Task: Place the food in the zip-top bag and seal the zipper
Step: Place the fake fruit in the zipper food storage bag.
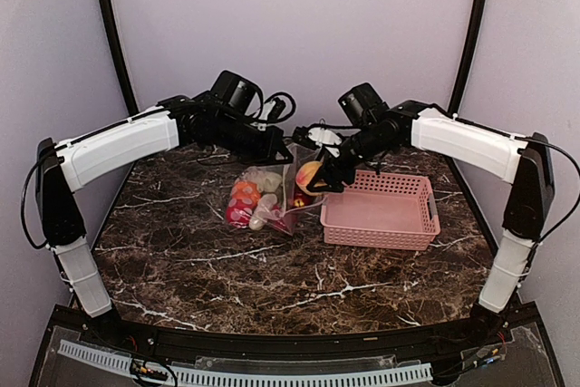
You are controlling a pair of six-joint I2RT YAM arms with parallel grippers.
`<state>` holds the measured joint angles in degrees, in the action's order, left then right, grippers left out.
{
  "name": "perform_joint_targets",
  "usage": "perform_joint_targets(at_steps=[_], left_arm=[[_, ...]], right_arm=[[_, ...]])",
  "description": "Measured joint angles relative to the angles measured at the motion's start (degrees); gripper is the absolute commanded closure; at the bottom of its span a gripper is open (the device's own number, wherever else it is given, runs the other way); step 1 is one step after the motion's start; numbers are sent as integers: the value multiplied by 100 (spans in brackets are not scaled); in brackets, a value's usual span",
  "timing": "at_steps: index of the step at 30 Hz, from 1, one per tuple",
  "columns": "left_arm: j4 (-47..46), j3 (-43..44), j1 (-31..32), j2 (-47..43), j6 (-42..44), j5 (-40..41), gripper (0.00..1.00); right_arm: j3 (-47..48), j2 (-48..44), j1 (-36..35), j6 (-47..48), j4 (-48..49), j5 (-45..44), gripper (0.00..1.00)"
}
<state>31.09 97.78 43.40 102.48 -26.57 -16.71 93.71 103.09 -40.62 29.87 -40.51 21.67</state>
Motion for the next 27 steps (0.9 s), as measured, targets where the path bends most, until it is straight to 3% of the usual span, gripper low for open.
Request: perform_joint_targets(at_steps=[8, 15, 18, 27], left_arm=[[-345, -11, 0, -17, -240, -284, 99], [-540, -13, 0, -17, -391, -437, 99], [-577, -22, 0, -17, -428, -470, 99], [-579, -33, 0, -17, -433, -463, 99]], right_arm=[[105, 44, -2, -127, 507, -293, 27], [654, 490, -138, -426, 577, -776, 15], [776, 667, -212, -529, 577, -1025, 2], [741, 354, -225, -800, 385, -1071, 1]])
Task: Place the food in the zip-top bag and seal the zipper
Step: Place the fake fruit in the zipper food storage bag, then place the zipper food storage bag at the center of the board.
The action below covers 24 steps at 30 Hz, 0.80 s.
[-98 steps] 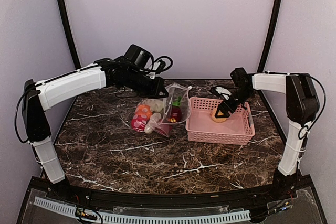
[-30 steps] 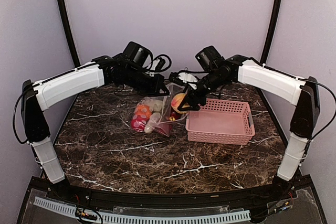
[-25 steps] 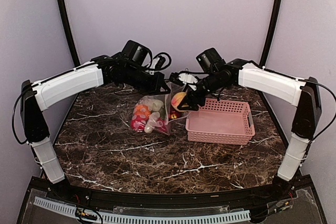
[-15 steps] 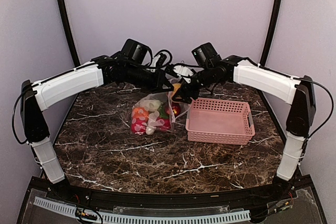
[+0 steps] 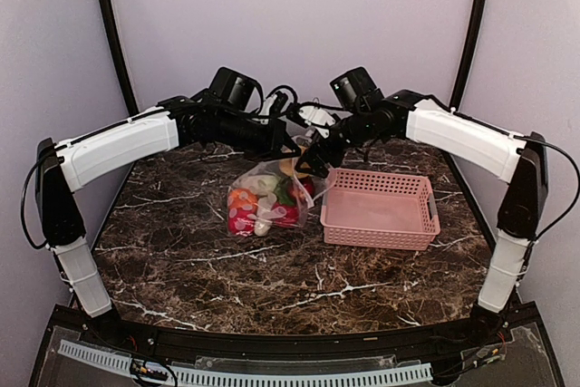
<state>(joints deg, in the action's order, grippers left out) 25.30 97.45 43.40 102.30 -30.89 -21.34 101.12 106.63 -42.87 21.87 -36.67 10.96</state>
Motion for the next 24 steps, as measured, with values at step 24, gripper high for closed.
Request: perform_joint_targets(at_steps=[24], left_arm=[[0, -131, -92, -136, 131, 33, 99]], right_arm=[[-715, -542, 914, -568, -122, 636, 30]])
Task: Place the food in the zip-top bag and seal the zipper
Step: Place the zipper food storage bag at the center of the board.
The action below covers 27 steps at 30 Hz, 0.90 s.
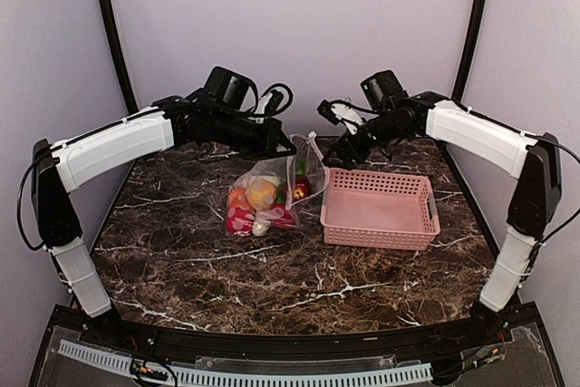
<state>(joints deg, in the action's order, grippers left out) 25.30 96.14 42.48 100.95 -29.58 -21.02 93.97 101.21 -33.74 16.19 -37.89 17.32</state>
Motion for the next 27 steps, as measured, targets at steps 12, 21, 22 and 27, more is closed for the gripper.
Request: perform_joint_targets(at_steps=[12, 21, 22, 27], left_arm=[[-42, -72, 0, -17, 46, -17, 99], [-37, -90, 0, -70, 120, 114, 99], [-37, -111, -2, -87, 133, 127, 98], [-208, -402, -22, -452, 284, 131, 64]], right_arm=[[579, 496, 0, -216, -146, 765, 39], [881, 852, 0, -448, -452, 758, 93], [1049, 859, -2, -448, -568, 815, 93], [2262, 833, -35, -378, -612, 1287, 92]])
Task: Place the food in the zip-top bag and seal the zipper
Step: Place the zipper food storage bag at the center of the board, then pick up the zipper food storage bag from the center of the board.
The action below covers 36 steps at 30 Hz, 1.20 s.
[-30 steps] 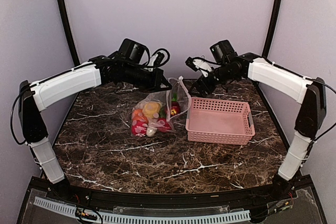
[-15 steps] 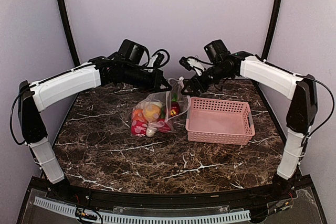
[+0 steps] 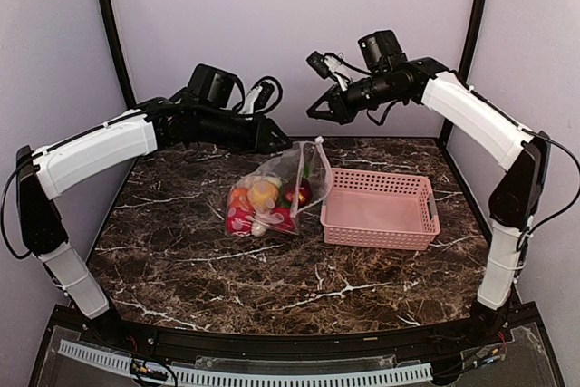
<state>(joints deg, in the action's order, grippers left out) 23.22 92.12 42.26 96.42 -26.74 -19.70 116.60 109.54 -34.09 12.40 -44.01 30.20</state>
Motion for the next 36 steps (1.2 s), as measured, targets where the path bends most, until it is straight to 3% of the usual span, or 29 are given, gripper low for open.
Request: perform_joint_targets(at_steps=[1, 4, 7, 12, 14, 18, 21, 23, 32, 36], left_arm=[[-76, -72, 0, -131, 48, 15, 64], [-286, -323, 0, -678, 334, 164, 76], [-485, -579, 0, -1200, 638, 339, 77], [-557, -649, 0, -1360, 890, 553, 65], [-531, -706, 0, -1270, 957, 680, 60], [-402, -748, 0, -1069, 1071, 909, 52], [-334, -748, 0, -1008, 1152, 1071, 36], [-328, -748, -4, -1008, 1172, 1145, 32], [-389, -826, -4, -1014, 1051, 1314, 32], [-385, -973, -4, -1040, 997, 1329, 32]], right_arm=[[122, -57, -24, 35, 83, 83, 92], [201, -203, -162, 109, 197, 133, 91], [173, -175, -297, 114, 153, 131, 76], [-498, -284, -310, 201, 142, -229, 63], [-844, -422, -216, 190, 120, -396, 51], [-1764, -1058, 243, 52, 205, -592, 44], [-2472, -1580, 614, -155, 378, -581, 42], [-2898, -1764, 715, -269, 538, -546, 42], [-3346, -911, 693, -695, 769, -282, 45], [-3202, -516, 706, -802, 798, -258, 55]])
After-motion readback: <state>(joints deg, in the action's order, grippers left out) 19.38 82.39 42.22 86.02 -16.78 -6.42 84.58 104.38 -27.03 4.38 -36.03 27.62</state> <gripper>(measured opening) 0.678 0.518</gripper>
